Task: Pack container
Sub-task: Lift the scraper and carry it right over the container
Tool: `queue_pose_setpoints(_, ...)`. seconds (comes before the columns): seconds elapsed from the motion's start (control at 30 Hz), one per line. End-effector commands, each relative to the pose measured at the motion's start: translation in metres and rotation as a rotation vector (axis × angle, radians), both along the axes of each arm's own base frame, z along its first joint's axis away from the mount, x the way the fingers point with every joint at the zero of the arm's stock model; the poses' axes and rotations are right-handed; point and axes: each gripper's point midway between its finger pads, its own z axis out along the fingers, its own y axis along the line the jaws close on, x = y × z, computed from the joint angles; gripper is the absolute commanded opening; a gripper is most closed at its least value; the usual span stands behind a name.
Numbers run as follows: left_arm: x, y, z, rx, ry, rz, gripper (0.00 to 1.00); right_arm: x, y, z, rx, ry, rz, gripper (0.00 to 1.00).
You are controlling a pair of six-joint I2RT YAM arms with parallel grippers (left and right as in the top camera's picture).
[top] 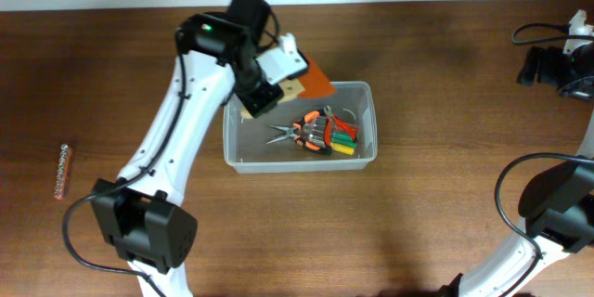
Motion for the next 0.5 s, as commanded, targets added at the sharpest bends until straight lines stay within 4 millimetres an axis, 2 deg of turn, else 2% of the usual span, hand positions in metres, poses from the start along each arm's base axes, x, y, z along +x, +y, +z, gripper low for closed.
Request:
queue_pose_setpoints(0.0, -0.003, -0.014, 0.007, -0.026, -0.035, -0.122, 0.02, 0.001, 0.002, -0.001, 0.011, -0.003, -0.003, 0.99)
queue_pose_setpoints(0.2, -0.004, -0.021, -0.006, -0.037, 0.001, -0.154, 0.03, 0.001, 0.002, -0.001, 0.011, -0.003, -0.004, 0.99)
queue_pose_setpoints(0.47, 0.009, -0.023, -0.048, 0.008, 0.054, -0.195, 0.03, 0.001, 0.002, -0.001, 0.011, -0.003, -0.004, 0.99)
